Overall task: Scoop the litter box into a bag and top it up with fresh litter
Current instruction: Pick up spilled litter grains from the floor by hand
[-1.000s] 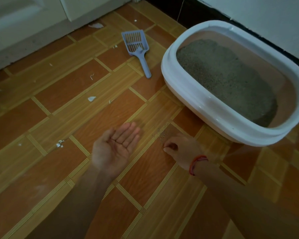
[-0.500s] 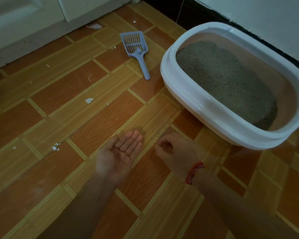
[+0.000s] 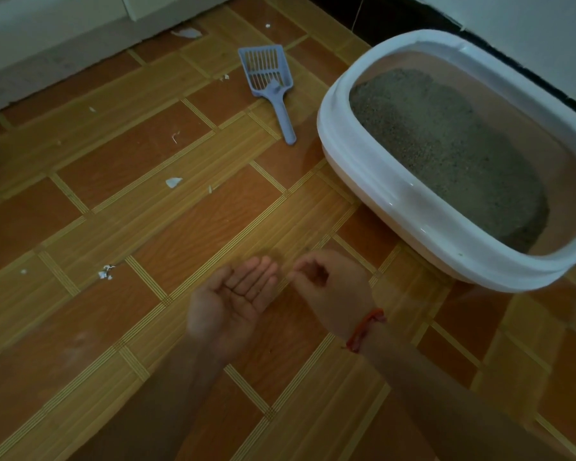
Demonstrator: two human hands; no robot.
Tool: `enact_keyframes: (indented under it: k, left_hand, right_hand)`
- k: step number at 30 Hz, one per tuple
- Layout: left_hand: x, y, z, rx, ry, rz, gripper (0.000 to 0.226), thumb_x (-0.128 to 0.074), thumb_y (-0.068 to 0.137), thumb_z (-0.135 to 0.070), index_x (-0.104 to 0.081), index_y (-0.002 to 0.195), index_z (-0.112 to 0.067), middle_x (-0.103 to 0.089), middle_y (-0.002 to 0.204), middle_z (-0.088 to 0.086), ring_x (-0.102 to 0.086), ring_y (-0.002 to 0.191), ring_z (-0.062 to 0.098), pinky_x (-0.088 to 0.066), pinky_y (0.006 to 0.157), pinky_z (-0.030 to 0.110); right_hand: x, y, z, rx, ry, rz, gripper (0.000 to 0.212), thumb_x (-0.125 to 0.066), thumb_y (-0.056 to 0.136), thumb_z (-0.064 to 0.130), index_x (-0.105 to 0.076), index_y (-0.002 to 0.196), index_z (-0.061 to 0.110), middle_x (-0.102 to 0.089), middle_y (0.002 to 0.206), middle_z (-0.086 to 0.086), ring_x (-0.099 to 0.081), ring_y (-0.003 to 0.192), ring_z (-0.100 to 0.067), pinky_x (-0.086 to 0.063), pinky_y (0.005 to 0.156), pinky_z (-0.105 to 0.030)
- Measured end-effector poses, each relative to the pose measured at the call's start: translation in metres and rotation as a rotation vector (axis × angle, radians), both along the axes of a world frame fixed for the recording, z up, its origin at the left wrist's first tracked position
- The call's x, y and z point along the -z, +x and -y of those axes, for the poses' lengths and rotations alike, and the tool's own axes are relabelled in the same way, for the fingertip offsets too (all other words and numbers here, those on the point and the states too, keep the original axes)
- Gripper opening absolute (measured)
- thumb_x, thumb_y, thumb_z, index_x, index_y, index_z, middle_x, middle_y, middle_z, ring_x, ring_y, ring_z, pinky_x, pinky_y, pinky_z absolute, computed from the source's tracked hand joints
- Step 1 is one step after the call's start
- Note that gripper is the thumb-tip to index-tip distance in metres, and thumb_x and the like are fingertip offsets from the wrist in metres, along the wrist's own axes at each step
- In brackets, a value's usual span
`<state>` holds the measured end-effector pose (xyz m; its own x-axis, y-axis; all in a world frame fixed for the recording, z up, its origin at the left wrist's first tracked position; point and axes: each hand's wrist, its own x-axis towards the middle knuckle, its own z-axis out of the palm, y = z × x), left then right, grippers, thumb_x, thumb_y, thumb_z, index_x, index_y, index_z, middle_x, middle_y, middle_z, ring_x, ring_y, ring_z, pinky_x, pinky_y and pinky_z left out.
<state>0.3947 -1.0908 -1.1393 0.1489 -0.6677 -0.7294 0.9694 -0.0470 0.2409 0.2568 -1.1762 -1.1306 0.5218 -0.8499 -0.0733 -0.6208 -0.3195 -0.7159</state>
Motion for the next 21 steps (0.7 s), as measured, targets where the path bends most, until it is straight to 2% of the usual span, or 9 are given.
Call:
enact_keyframes:
  k: [4, 9, 12, 18, 21]
  left_hand:
    - [0.004, 0.009, -0.005, -0.059, 0.028, -0.012, 0.051, -0.036, 0.104, -0.022, -0.074, 0.089, 0.009, -0.071, 0.109, 0.023, -0.07, 0.101, 0.034, -0.058, 0.084, 0.044]
    - [0.004, 0.012, -0.005, -0.066, 0.049, 0.017, 0.054, -0.038, 0.102, -0.02, -0.075, 0.071, 0.004, -0.074, 0.091, 0.018, -0.074, 0.089, 0.03, -0.061, 0.075, 0.034]
    - [0.005, 0.013, -0.004, -0.065, 0.058, 0.02, 0.052, -0.04, 0.101, -0.02, -0.075, 0.069, 0.002, -0.074, 0.086, 0.016, -0.074, 0.084, 0.028, -0.061, 0.071, 0.032]
    - [0.004, 0.012, -0.004, -0.065, 0.046, 0.014, 0.05, -0.041, 0.101, -0.02, -0.074, 0.071, 0.003, -0.074, 0.087, 0.017, -0.074, 0.085, 0.028, -0.061, 0.075, 0.035]
    - [0.003, 0.011, -0.005, -0.063, 0.039, 0.019, 0.05, -0.041, 0.101, -0.019, -0.074, 0.072, 0.003, -0.074, 0.088, 0.017, -0.074, 0.086, 0.029, -0.061, 0.076, 0.037]
  right_hand:
    - [0.009, -0.008, 0.024, 0.034, 0.045, -0.238, 0.005, -0.064, 0.089, 0.028, -0.067, 0.088, 0.032, -0.056, 0.082, 0.018, -0.052, 0.077, 0.001, -0.038, 0.066, -0.008]
    - [0.014, 0.005, 0.033, -0.064, -0.02, -0.32, 0.011, -0.061, 0.092, 0.032, -0.07, 0.091, 0.027, -0.06, 0.085, 0.013, -0.053, 0.084, -0.005, -0.045, 0.076, -0.022]
    - [0.019, 0.009, 0.034, -0.074, -0.01, -0.303, 0.009, -0.063, 0.09, 0.031, -0.07, 0.089, 0.026, -0.062, 0.087, 0.011, -0.054, 0.085, -0.008, -0.043, 0.075, -0.022]
    - [0.026, 0.013, 0.035, -0.082, -0.028, -0.315, 0.01, -0.061, 0.091, 0.029, -0.067, 0.083, 0.029, -0.056, 0.082, 0.015, -0.053, 0.08, -0.007, -0.043, 0.069, -0.023]
    - [0.024, 0.013, 0.034, -0.107, -0.031, -0.339, 0.011, -0.056, 0.094, 0.03, -0.065, 0.087, 0.027, -0.058, 0.088, 0.012, -0.054, 0.083, -0.009, -0.049, 0.072, -0.029]
